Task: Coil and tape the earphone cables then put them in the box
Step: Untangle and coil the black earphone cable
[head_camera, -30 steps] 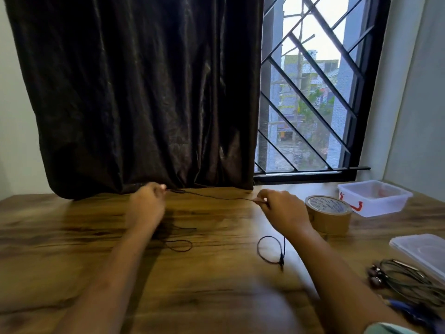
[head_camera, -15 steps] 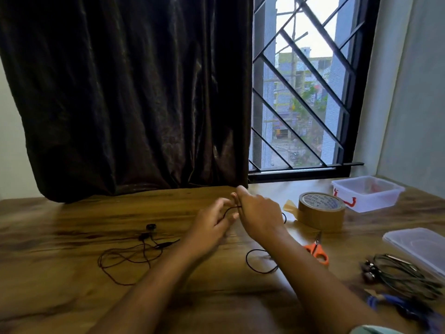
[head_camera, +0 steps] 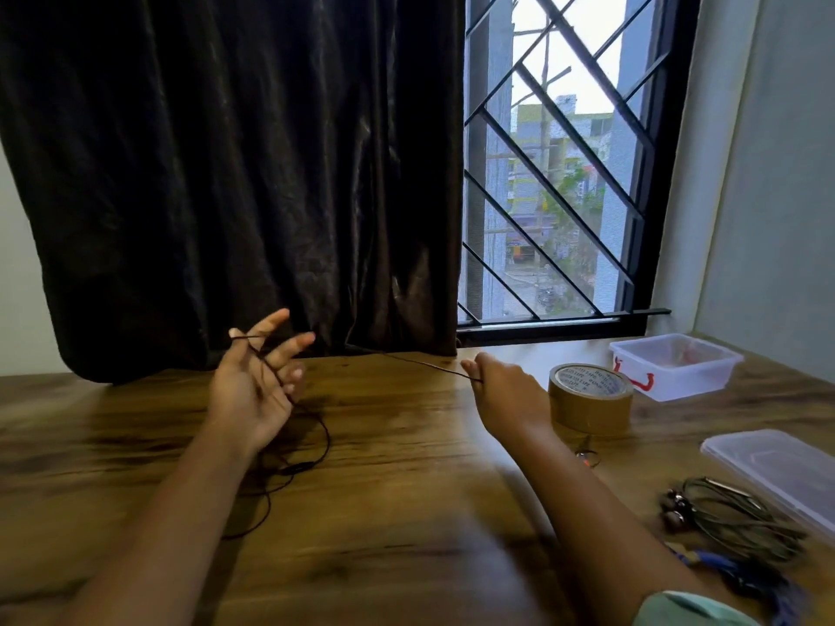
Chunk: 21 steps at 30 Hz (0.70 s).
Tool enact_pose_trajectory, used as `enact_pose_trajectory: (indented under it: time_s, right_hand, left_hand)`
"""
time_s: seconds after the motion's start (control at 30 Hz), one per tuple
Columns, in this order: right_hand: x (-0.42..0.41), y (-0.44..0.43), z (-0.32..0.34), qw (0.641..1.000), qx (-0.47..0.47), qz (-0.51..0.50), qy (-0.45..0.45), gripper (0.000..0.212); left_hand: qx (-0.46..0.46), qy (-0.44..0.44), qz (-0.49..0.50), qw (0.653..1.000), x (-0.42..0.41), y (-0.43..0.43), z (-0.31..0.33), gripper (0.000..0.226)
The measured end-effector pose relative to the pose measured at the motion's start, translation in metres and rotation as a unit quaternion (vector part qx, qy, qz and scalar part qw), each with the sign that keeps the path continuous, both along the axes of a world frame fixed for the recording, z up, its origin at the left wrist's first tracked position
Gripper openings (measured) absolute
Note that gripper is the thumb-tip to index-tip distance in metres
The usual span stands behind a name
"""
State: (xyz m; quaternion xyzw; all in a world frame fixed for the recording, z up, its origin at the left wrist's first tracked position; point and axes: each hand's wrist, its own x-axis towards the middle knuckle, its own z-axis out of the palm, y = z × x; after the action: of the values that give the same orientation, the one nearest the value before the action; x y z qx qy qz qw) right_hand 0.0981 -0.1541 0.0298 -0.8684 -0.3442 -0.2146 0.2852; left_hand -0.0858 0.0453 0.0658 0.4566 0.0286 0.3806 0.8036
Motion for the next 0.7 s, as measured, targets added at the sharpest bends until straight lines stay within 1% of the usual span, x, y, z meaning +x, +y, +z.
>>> enact_pose_trajectory:
  time_s: [0.07,0.1,0.13,0.17,0.2,0.23,0.27,0.3,0.33,0.37,0.4,0.43,0.47,0.5,0.53,0.57,0.6,0.63,0.67,0.7]
  right_hand:
    - [-0.002,0.003,0.000,0.999,0.005,0.031,0.012,0.034]
    - [-0.002,0.005,-0.001,0.999,0.011,0.046,0.014,0.032]
    - [-0.003,0.006,-0.001,0.998,0.015,0.058,0.013,0.030]
    - [-0.004,0.007,-0.001,0.998,0.016,0.067,0.010,0.029]
    - [-0.005,0.007,-0.002,0.997,0.016,0.076,0.003,0.030]
    - [-0.007,0.008,-0.002,0.996,0.019,0.089,-0.006,0.031]
    - [-0.010,0.009,-0.001,0.994,0.022,0.106,-0.017,0.031]
    - [-0.014,0.010,-0.001,0.992,0.022,0.121,-0.032,0.031]
    - [-0.016,0.011,-0.001,0.989,0.024,0.134,-0.049,0.031]
    - [-0.018,0.013,0.000,0.987,0.030,0.147,-0.065,0.031]
    - [-0.018,0.015,0.001,0.983,0.038,0.164,-0.074,0.032]
    - [-0.019,0.016,0.001,0.979,0.054,0.184,-0.070,0.033]
    - [-0.019,0.018,0.000,0.973,0.076,0.213,-0.053,0.032]
    - [-0.020,0.020,0.001,0.964,0.104,0.245,-0.029,0.031]
    - [-0.020,0.021,0.001,0.952,0.135,0.274,-0.007,0.030]
    - [-0.020,0.022,0.001,0.941,0.163,0.297,0.013,0.029]
    - [-0.022,0.024,0.001,0.928,0.186,0.319,0.043,0.028]
    - [-0.025,0.024,0.002,0.914,0.203,0.340,0.087,0.027]
    - [-0.028,0.026,0.003,0.892,0.218,0.368,0.147,0.027]
    - [-0.031,0.028,0.003,0.870,0.227,0.392,0.195,0.028]
  left_hand:
    - [0.040,-0.027,-0.022,0.999,0.002,-0.004,0.003,0.039]
    - [0.091,-0.008,-0.007,0.996,0.005,-0.008,0.006,0.034]
    - [0.171,0.042,0.029,0.984,0.008,-0.010,0.006,0.033]
    - [0.265,0.114,0.073,0.955,0.012,-0.014,0.007,0.037]
    - [0.353,0.175,0.087,0.915,0.016,-0.015,0.005,0.040]
    - [0.410,0.217,0.060,0.884,0.019,-0.015,0.002,0.041]
    - [0.432,0.252,0.003,0.866,0.020,-0.017,0.000,0.042]
    - [0.423,0.279,-0.063,0.860,0.019,-0.021,-0.002,0.046]
    - [0.420,0.302,-0.091,0.851,0.018,-0.023,-0.003,0.051]
    - [0.429,0.317,-0.081,0.842,0.018,-0.025,-0.006,0.054]
    - [0.461,0.318,-0.038,0.828,0.018,-0.027,-0.009,0.053]
    - [0.512,0.304,0.031,0.802,0.018,-0.029,-0.010,0.046]
    - [0.570,0.276,0.120,0.765,0.019,-0.030,-0.012,0.036]
    - [0.598,0.244,0.203,0.736,0.020,-0.031,-0.012,0.026]
    - [0.595,0.219,0.260,0.728,0.020,-0.032,-0.012,0.020]
    - [0.580,0.198,0.283,0.738,0.021,-0.034,-0.011,0.020]
    - [0.570,0.186,0.281,0.749,0.024,-0.035,-0.012,0.023]
    - [0.575,0.188,0.258,0.753,0.027,-0.038,-0.014,0.027]
    - [0.583,0.197,0.218,0.757,0.030,-0.044,-0.018,0.030]
    - [0.582,0.208,0.161,0.769,0.033,-0.050,-0.022,0.030]
